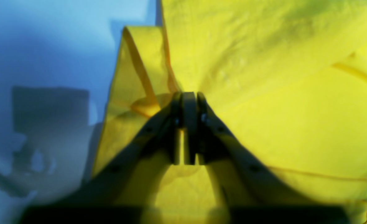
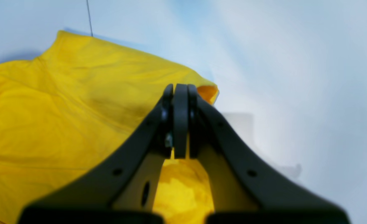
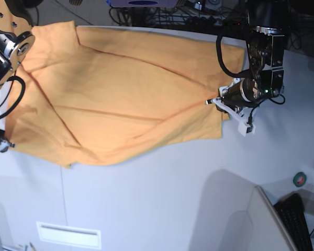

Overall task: Layout the t-shirt on the table in an organized manner, then fold the t-shirt properly
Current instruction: 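Grasp the shirt hem corner with the left gripper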

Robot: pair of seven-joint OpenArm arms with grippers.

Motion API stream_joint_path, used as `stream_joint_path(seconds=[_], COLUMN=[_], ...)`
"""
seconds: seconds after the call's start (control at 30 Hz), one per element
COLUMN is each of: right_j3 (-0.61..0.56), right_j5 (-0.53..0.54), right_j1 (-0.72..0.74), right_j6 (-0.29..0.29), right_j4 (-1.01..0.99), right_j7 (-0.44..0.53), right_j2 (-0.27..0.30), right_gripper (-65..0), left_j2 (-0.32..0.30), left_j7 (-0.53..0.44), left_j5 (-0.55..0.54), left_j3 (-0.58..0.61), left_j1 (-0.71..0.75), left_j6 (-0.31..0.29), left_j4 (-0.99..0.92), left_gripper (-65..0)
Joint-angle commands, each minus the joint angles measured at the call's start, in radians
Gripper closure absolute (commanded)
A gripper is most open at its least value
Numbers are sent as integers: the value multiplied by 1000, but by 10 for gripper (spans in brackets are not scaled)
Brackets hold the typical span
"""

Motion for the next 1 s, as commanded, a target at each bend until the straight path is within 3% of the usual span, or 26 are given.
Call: stream_joint_path(seconds=[0.0,0.1,0.17,0.3,0.6,0.8,0.97], right_j3=[-1,-1,-1,-1,-3,-3,-3], right_j5=[15,15,15,15,14,14,14], right_j1=[26,26,26,26,26,28,28], right_j6=[2,2,2,2,2,2,2], right_j4=[20,20,20,20,20,20,20], right_j7=[18,18,18,18,18,20,20], right_j2=[22,22,22,22,23,23,23], right_gripper=[0,0,0,0,0,0,0], left_j2=[-8,-8,-8,-8,-31,-31,-31], left_j7=[-12,-12,-10,-12,-21,-79,-145], left_j5=[-7,-7,-7,-7,-7,-7,-10], left_j3=[-4,-4,-4,-6,8,10,128], left_j1=[-1,28,28,-53,-383,-468,-515], left_j6=[-8,-8,-8,-8,-14,-15,-15], left_j4=[51,166,223,177,-388,-537,-665], left_gripper=[-276,-484,-543,-546,-546,-546,-546])
